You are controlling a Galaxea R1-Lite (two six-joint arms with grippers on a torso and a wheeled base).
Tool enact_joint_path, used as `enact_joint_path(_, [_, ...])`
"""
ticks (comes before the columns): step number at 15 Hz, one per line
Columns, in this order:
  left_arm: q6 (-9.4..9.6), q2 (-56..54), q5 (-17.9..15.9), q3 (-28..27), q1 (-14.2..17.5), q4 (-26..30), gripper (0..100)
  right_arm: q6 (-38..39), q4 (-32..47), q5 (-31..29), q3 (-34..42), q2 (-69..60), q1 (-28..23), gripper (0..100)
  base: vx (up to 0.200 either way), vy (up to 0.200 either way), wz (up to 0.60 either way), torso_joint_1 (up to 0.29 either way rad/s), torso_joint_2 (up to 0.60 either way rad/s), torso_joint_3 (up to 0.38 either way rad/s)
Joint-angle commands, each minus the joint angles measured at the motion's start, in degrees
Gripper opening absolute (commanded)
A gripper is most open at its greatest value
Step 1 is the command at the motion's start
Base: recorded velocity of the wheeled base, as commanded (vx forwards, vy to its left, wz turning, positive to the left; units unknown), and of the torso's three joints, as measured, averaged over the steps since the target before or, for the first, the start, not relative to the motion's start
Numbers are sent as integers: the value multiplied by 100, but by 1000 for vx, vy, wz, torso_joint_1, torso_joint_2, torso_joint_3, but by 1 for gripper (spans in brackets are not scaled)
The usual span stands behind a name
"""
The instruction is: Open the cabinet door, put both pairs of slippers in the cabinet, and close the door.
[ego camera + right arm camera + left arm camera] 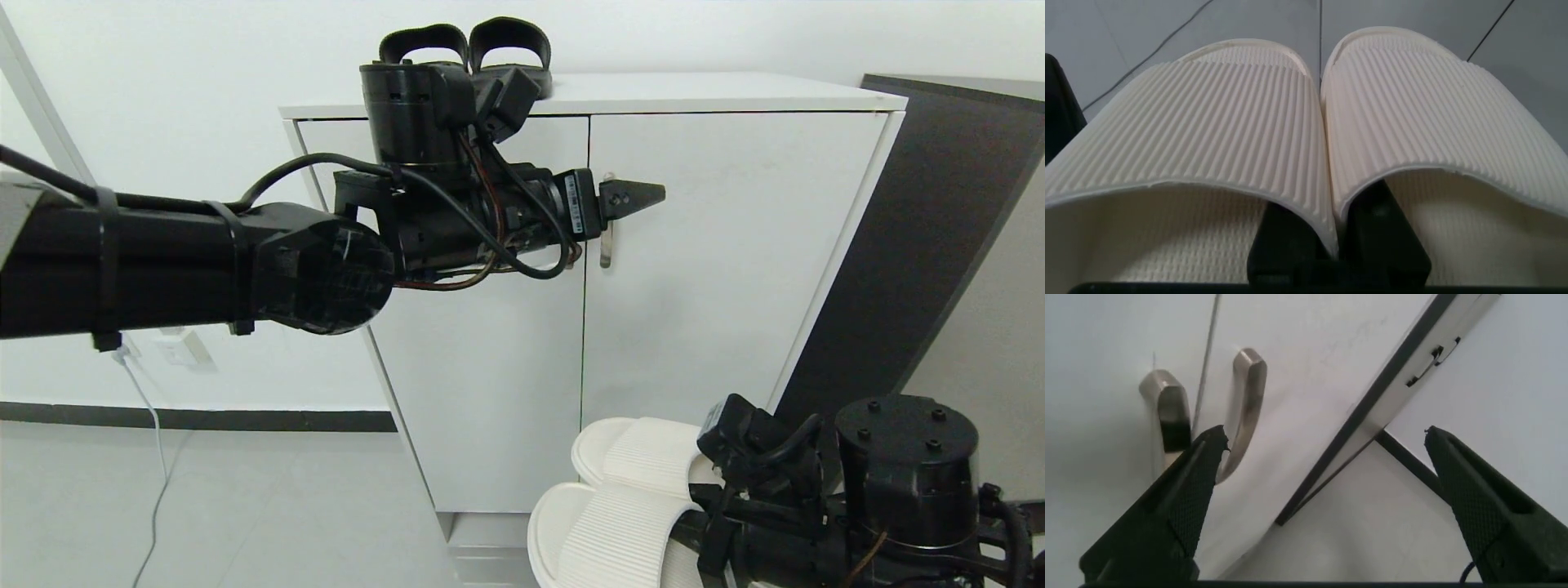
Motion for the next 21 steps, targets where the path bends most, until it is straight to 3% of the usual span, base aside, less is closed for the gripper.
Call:
enact_joint_path(1, [5,200,80,-185,-12,32,100,-6,-3,3,2,6,0,0,0,0,0,0,0,0])
enact_joint_path(8, [-4,692,80,-686,-82,129,100,-6,-3,3,11,6,0,0,0,0,0,0,0,0])
enact_joint_path(9, [-4,701,80,-704,-82,129,0,-6,-3,3,11,6,0,0,0,0,0,0,0,0])
enact_joint_path(13, [-4,604,80,-633,-82,120,0,-6,-3,3,37,6,9,0,0,0,0,0,0,0])
enact_joint_path(21, [23,-582,80,843,-285,-56,0,-15,6,170,187,-91,123,0,0,0,0,0,0,0])
